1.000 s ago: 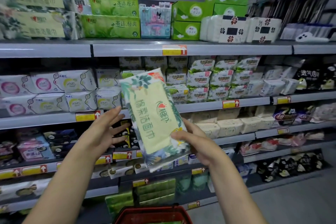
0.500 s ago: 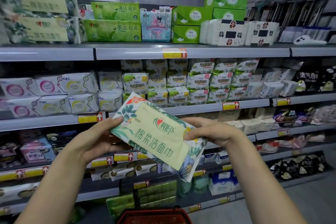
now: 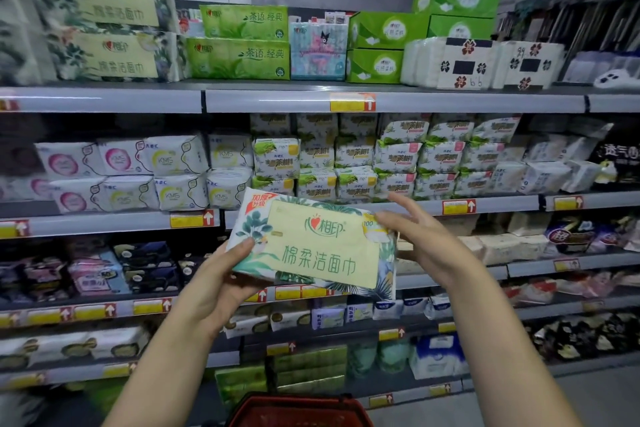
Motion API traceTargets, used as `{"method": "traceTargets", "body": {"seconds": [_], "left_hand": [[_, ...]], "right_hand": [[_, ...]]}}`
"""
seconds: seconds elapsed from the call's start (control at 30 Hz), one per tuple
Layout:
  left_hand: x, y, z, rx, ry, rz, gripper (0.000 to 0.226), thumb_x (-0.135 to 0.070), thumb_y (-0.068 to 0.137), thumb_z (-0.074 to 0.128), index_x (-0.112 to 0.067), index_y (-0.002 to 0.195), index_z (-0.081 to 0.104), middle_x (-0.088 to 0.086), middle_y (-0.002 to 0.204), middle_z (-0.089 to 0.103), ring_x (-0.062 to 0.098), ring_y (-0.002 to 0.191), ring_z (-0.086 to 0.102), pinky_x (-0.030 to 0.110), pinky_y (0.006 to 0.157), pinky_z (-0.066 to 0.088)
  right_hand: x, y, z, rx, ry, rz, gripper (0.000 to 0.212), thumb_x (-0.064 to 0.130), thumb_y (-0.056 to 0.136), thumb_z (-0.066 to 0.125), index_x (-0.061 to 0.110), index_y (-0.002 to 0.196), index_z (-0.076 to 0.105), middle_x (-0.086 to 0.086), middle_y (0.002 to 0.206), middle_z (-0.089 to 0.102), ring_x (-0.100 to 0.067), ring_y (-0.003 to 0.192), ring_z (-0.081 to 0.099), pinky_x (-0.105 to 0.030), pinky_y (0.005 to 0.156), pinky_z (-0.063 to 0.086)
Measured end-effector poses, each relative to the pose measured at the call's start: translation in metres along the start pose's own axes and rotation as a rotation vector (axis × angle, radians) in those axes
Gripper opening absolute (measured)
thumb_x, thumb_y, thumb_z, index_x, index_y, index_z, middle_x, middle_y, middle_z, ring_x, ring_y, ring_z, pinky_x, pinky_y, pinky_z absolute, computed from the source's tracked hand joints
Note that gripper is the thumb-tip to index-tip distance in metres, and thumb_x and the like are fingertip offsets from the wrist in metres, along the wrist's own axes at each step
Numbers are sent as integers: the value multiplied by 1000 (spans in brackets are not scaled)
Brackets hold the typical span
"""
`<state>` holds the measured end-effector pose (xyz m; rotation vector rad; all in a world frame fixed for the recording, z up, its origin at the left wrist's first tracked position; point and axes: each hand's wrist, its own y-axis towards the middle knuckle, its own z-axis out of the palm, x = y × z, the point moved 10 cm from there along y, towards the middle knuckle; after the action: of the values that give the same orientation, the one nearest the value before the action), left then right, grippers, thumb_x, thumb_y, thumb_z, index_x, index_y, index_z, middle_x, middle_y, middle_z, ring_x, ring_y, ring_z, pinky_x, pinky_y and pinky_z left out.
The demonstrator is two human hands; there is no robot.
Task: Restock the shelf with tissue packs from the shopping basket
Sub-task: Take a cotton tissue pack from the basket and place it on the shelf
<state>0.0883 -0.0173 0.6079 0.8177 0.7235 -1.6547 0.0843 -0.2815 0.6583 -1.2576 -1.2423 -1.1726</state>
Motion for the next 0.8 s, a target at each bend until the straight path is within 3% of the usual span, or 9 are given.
{"method": "traceTargets", "body": {"seconds": [0.07, 0.17, 0.23, 0.3, 0.4, 0.53, 0.67, 0.8], "left_hand": [[4, -2, -1, -34, -49, 7, 83, -26, 37, 94, -8, 112, 61, 14, 92, 75, 26, 79, 74, 36, 57, 59], [3, -5, 3, -63, -95, 42, 98, -29, 20, 98, -9, 109, 62, 13, 93, 76, 26, 81, 74, 36, 59, 60], [1, -6, 8, -65, -107, 63, 103, -31, 15, 98, -12, 110, 62, 12, 96, 75, 25, 83, 74, 37, 61, 60], [0, -7, 13, -45, -104, 76, 97, -31, 24, 97, -15, 112, 62, 11, 99, 75, 25, 85, 73, 35, 61, 60], [-3, -9, 17, -44, -87, 93, 89, -31, 36, 95, -15, 116, 60, 12, 104, 74, 26, 90, 72, 37, 65, 60], [-1, -15, 15, -99, -86, 96, 101, -34, 24, 97, -13, 115, 58, 16, 109, 72, 31, 97, 70, 42, 70, 60], [-6, -28, 7, -156, -127, 134, 98, -30, 28, 98, -10, 114, 57, 19, 110, 71, 33, 98, 70, 44, 71, 60], [-22, -39, -14, -211, -143, 184, 58, -16, 69, 80, -5, 120, 54, 23, 120, 65, 36, 106, 66, 49, 81, 58]], "right_hand": [[-22, -1, -2, -31, 99, 30, 96, 57, 54, 82, 37, 138, 42, -2, 137, 53, -23, 126, 49, -52, 106, 38], [-45, -7, 11, 24, 251, 73, 84, 49, 62, 78, 28, 136, 46, -2, 127, 64, -24, 111, 63, -46, 94, 49], [-54, -10, 16, 53, 311, 93, 97, 50, 58, 85, 25, 142, 41, -3, 131, 61, -26, 111, 64, -48, 92, 52], [-56, -7, 13, 35, 362, 88, 115, 50, 50, 90, 23, 146, 34, -6, 138, 55, -29, 117, 59, -50, 92, 52], [-49, -4, 4, 6, 382, 65, 123, 50, 42, 92, 19, 146, 34, -8, 137, 56, -29, 122, 55, -51, 98, 48], [-40, 2, 3, 38, 358, 37, 118, 49, 45, 90, 13, 144, 36, -11, 125, 65, -29, 111, 63, -52, 96, 50], [-38, 15, 18, 82, 357, 28, 113, 56, 43, 90, 18, 139, 45, -8, 127, 64, -30, 119, 58, -52, 99, 47], [-39, 23, 44, 150, 386, 39, 107, 58, 50, 88, 23, 141, 44, -6, 141, 51, -30, 131, 46, -55, 106, 39]]}}
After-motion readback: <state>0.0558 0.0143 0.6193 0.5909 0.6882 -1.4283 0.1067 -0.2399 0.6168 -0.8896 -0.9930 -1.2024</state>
